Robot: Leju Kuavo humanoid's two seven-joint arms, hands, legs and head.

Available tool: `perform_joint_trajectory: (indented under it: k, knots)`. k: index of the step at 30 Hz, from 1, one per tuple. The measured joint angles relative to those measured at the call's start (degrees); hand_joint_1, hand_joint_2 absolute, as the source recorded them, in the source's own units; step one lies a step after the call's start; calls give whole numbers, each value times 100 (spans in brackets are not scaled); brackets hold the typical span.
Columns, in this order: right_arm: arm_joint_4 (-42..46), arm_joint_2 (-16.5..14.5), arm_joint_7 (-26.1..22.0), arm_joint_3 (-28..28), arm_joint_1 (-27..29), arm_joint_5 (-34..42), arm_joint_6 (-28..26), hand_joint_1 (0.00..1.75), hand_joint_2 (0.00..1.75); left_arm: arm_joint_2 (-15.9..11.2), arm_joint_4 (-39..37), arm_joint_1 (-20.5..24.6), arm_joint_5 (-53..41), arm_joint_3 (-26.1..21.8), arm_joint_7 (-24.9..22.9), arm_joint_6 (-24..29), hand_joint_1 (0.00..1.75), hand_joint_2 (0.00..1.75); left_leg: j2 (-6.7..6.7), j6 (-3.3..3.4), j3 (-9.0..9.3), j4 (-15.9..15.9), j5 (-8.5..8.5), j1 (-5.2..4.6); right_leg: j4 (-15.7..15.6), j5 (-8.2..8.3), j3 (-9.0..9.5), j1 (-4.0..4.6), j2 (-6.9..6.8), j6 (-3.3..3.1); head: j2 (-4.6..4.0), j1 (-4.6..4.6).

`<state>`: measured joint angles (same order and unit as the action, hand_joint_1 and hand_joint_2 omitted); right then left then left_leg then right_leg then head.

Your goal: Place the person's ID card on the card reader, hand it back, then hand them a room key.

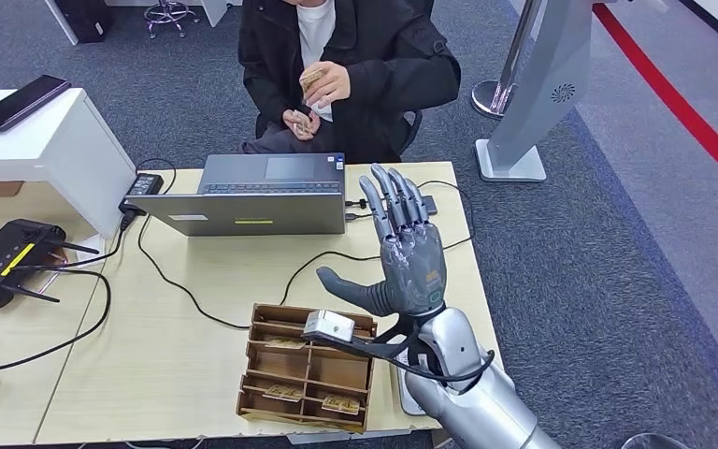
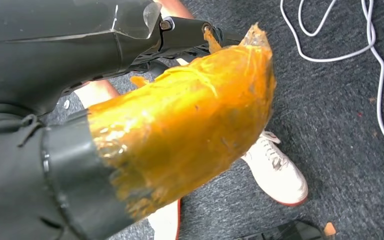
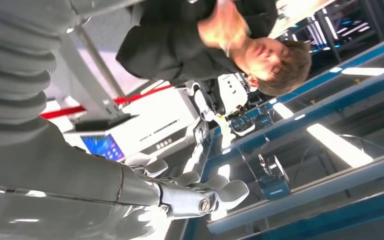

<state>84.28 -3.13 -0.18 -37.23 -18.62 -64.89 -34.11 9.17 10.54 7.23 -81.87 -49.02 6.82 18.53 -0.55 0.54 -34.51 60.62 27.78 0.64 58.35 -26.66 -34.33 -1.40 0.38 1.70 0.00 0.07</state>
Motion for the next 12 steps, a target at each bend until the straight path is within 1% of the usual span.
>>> perform_joint_trajectory:
  k: [6,11,12]
  knots:
    - [584,149,-499,3,442,901,-211,0,0,-8,0,-29,141,-1,47,114,0,0,0,-1,-2,0,2,0,-1,-2,-1,0,0,0,0,1]
    - [1156,306,-1203,27,902,2005,-227,0,0,3,0,-114,266,-3,85,315,0,0,0,-2,-3,0,5,0,-2,-3,-3,0,0,0,0,1]
    - [1220,324,-1283,29,954,2130,-226,0,0,6,0,-125,279,-4,89,343,0,0,0,-2,-3,0,5,0,-2,-3,-3,0,0,0,0,1]
